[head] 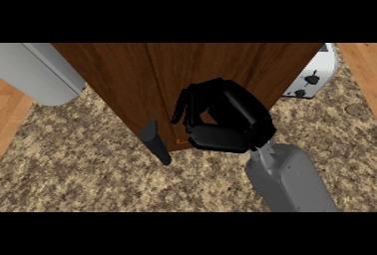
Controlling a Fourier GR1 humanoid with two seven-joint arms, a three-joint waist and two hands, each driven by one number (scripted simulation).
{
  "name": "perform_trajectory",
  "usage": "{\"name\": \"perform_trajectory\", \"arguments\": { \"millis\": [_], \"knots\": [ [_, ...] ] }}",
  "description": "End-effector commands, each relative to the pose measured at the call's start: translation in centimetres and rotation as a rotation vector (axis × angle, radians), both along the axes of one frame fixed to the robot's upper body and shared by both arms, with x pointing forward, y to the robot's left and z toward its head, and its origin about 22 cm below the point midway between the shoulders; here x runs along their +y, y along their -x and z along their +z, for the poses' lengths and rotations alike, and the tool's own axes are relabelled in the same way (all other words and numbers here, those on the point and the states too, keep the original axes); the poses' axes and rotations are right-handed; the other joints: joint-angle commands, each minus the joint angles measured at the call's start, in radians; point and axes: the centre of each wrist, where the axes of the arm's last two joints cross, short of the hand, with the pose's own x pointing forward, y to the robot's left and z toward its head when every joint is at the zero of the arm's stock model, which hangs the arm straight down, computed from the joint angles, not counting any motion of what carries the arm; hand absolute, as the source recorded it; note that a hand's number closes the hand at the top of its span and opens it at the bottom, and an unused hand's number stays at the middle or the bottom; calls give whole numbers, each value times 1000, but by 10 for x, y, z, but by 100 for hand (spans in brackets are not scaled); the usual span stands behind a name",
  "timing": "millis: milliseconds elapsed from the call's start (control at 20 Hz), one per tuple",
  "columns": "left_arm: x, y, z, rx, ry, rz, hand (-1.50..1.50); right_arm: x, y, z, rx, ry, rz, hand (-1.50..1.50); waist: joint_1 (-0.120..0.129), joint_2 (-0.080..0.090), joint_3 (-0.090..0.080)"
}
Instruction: Pick up the bottled water, place it into the cabinet and close the cabinet
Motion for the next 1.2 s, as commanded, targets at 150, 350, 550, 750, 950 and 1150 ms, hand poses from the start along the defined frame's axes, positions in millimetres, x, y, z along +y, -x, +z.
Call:
{"name": "perform_trajectory", "arguments": {
  "millis": [150,350,550,750,950,1150],
  "knots": [
    [14,5,6,-12,9,5,-150,-16,-54,11,-3,18,-27,150,-9,4,2],
    [13,18,7,-4,4,-10,-150,-20,-72,19,-12,27,12,150,3,5,3],
    [10,13,8,-8,6,-1,-150,-4,-82,7,-2,53,23,150,7,11,2],
    [12,23,12,-1,22,-36,-150,9,-82,17,22,24,18,150,19,6,2],
    [13,16,22,-1,4,-50,-150,25,-83,13,31,21,110,150,29,11,3],
    [6,3,9,9,10,-33,-150,30,-82,21,29,18,127,150,3,11,2]
  ]
}}
